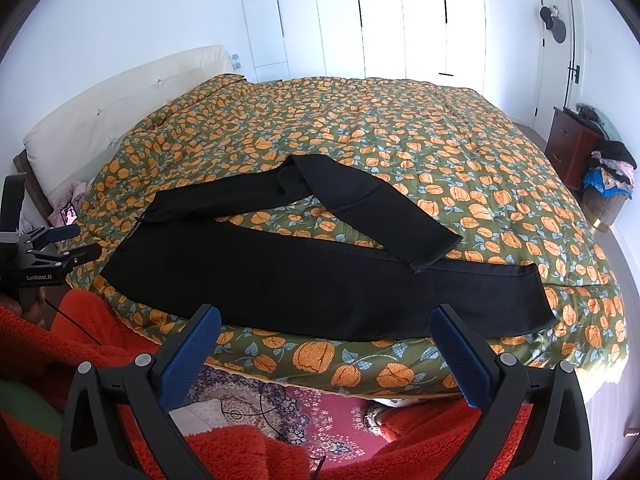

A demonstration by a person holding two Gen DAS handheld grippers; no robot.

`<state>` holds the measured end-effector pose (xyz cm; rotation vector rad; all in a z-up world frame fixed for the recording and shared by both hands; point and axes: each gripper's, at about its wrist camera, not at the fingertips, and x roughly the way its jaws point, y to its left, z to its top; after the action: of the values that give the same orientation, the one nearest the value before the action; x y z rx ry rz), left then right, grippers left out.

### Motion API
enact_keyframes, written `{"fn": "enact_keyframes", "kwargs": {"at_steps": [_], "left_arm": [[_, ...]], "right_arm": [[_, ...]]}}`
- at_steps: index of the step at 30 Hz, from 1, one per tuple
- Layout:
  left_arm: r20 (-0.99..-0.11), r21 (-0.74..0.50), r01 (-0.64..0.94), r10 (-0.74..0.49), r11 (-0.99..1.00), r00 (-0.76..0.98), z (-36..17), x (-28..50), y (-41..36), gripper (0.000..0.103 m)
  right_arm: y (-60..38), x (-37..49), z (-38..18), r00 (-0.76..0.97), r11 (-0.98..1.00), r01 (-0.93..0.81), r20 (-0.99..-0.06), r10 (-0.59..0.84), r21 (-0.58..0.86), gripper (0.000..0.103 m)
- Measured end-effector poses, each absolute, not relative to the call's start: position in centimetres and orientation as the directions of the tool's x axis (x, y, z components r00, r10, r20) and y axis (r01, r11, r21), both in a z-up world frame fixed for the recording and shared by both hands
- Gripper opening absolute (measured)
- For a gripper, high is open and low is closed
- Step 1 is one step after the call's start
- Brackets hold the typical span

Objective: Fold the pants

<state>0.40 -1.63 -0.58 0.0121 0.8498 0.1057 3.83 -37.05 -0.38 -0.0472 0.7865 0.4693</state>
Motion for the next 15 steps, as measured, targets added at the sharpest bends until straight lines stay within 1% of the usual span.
{"fn": "enact_keyframes", "kwargs": {"at_steps": [15], "left_arm": [[-0.75, 0.051, -0.088, 0.096, 0.995, 0.654, -0.71, 0.39, -1.66, 0.102]], "right_arm": [[-36.62, 4.0, -0.71, 0.592, 0.886, -0.438, -0.692, 0.414, 0.155, 0.103]]}}
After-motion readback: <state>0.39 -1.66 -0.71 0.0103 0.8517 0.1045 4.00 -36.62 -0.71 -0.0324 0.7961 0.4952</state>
